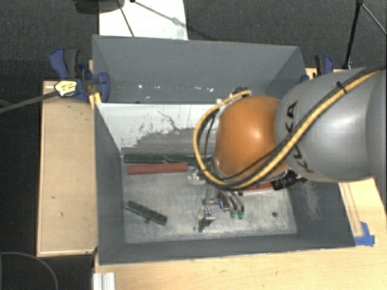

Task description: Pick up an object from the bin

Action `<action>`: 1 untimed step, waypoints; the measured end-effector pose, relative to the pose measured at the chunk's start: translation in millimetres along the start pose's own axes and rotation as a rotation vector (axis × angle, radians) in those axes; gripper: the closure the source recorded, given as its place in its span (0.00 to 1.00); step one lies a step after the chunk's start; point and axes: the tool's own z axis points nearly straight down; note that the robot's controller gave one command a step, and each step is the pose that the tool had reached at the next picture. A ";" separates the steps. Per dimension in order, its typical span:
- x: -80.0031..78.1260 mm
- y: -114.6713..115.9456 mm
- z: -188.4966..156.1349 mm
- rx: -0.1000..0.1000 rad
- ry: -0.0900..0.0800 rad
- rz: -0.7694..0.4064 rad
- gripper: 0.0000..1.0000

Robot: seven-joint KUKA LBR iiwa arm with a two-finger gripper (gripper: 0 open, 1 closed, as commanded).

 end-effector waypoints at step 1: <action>0.0 0.0 0.0 0.000 0.000 0.000 0.00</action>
Offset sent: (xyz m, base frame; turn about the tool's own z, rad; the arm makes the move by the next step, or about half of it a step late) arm 0.0218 -0.0104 -0.0283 -0.2659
